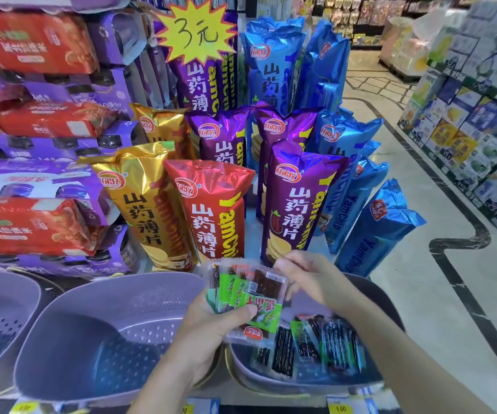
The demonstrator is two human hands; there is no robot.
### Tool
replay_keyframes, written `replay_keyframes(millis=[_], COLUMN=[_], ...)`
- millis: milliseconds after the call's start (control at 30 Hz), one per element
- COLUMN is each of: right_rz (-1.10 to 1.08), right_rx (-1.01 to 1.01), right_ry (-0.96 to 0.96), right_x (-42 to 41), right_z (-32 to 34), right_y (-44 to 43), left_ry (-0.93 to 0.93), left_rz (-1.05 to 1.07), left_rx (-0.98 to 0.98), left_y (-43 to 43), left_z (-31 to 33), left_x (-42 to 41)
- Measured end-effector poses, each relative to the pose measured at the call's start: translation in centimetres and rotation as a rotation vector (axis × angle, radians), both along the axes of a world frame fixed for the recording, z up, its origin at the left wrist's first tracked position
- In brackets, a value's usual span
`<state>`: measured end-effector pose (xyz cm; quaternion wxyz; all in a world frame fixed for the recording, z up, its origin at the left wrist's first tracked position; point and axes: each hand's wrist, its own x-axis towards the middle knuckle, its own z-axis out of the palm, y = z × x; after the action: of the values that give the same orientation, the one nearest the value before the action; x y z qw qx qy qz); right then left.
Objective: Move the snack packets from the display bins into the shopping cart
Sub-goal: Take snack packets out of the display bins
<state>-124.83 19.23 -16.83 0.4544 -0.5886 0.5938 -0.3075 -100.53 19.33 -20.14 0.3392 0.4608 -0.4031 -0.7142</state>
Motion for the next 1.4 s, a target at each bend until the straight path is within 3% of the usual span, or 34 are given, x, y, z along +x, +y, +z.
replay_keyframes(millis=[100, 267, 400, 767, 1033, 1200, 1400], right_rz=[-0.019, 0.307, 0.448, 0.444, 0.620, 0.515, 0.548], right_rx=[0.226, 0.402, 0.473, 0.655, 0.600, 0.670, 0.710], right_ry=[0.072, 0.807, 0.943, 0.892, 1.022, 0.889, 0.876], right_x=[-3.4, -7.0, -7.1, -6.6, -4.7, -4.9, -4.4], right_z=[-2.0, -7.4, -9.7, -10.4, -9.6, -9.4, -9.3], right_y=[-0.1, 0.9, 1.4, 1.5, 2.1, 2.5, 2.6], left_ry=[0.017, 0.023, 0.025, -0.005, -0.008, -0.001, -0.004], left_rz=[0.020, 0.026, 0.017, -0.008, -0.001, 0.011, 0.033], left_rx=[0.011, 0.003, 0.008, 0.041, 0.043, 0.047, 0.033], left_y=[-0.1, -0.1, -0.2, -0.1, -0.1, 0.0, -0.1], left_z=[0.0, -0.2, -0.2, -0.1, 0.1, 0.2, 0.3], left_x=[0.0, 0.0, 0.1, 0.3, 0.2, 0.1, -0.1])
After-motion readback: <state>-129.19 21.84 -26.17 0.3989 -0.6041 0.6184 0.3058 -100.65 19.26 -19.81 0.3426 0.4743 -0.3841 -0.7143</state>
